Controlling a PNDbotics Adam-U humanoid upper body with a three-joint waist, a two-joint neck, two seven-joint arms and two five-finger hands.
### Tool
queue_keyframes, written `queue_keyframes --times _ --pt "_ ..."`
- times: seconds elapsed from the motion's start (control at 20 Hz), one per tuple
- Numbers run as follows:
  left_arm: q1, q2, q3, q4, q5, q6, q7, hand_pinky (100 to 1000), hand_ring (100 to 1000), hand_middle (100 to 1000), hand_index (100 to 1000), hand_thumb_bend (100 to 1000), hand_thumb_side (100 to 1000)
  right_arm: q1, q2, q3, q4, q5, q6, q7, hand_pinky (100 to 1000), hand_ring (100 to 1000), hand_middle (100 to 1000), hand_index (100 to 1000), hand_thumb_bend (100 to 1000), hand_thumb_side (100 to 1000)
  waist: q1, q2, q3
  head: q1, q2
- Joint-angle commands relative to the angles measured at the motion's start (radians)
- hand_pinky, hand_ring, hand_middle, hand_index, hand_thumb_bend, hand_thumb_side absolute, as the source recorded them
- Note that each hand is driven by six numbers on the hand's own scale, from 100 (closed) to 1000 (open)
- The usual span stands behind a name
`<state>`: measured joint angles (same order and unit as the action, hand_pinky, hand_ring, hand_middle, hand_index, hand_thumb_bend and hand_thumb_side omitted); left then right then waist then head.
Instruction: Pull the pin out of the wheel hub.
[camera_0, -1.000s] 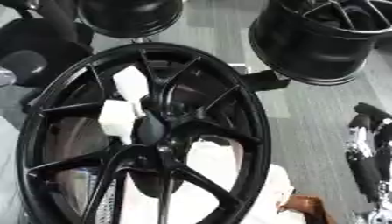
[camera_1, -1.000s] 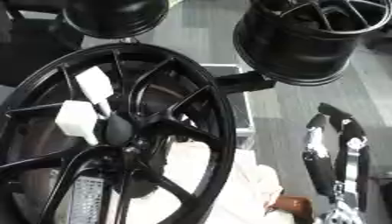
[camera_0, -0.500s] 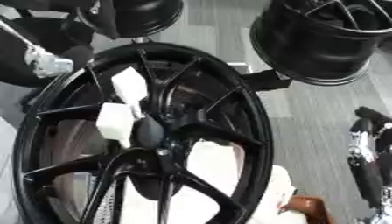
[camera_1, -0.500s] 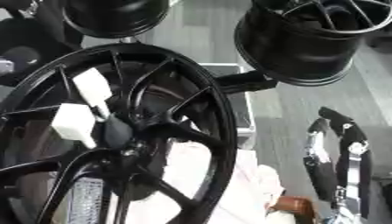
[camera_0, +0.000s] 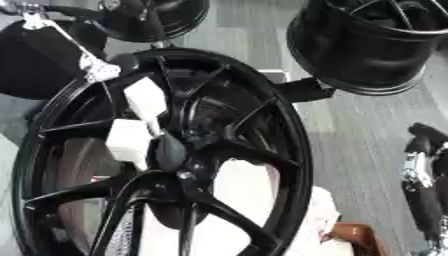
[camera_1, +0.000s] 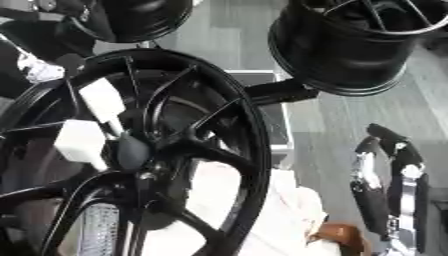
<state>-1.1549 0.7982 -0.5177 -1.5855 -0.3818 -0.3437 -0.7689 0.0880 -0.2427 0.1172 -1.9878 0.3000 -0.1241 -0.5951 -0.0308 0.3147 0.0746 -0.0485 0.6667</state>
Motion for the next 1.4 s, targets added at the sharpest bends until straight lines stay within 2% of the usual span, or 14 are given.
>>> queue_keyframes --times 0.05,0.25,0.6,0.8,0.9,1.4 --pt "-0.016 0.008 -0.002 0.022 -0.012 -0.173 -0.138 808 796 752 842 133 320 -0.006 -0.008 -0.002 -0.012 -0.011 0.000 0.006 893 860 705 769 100 707 0.004 -0.014 -0.002 0.002 -0.012" --pt "-0.010 0.008 -0.010 0.044 -0.010 -0.201 -0.138 814 802 762 846 147 322 -0.008 -0.006 -0.002 -0.012 -0.015 0.002 0.009 894 860 705 769 100 708 0.006 -0.013 -0.004 0.001 -0.013" --pt "0.000 0.015 -0.028 0.061 0.016 -0.217 -0.138 826 814 781 864 176 321 -0.008 -0.003 0.001 -0.012 -0.020 0.005 0.014 894 861 705 769 100 710 0.006 -0.013 -0.004 0.001 -0.016" --pt "0.002 0.022 -0.023 0.059 0.028 -0.222 -0.138 831 819 785 860 137 516 -0.007 -0.001 0.003 -0.012 -0.023 0.007 0.017 894 861 705 769 100 711 0.005 -0.014 -0.003 -0.001 -0.016" --pt "0.003 0.028 -0.021 0.056 0.023 -0.227 -0.138 833 822 788 852 170 617 -0.006 -0.002 0.004 -0.012 -0.023 0.008 0.019 894 861 705 769 100 711 0.006 -0.014 -0.002 -0.002 -0.016" --pt "0.040 0.054 -0.028 0.057 -0.019 -0.273 -0.138 847 841 805 844 271 687 -0.007 0.004 0.007 -0.012 -0.027 0.011 0.024 895 860 704 768 100 713 0.005 -0.013 -0.002 -0.006 -0.014"
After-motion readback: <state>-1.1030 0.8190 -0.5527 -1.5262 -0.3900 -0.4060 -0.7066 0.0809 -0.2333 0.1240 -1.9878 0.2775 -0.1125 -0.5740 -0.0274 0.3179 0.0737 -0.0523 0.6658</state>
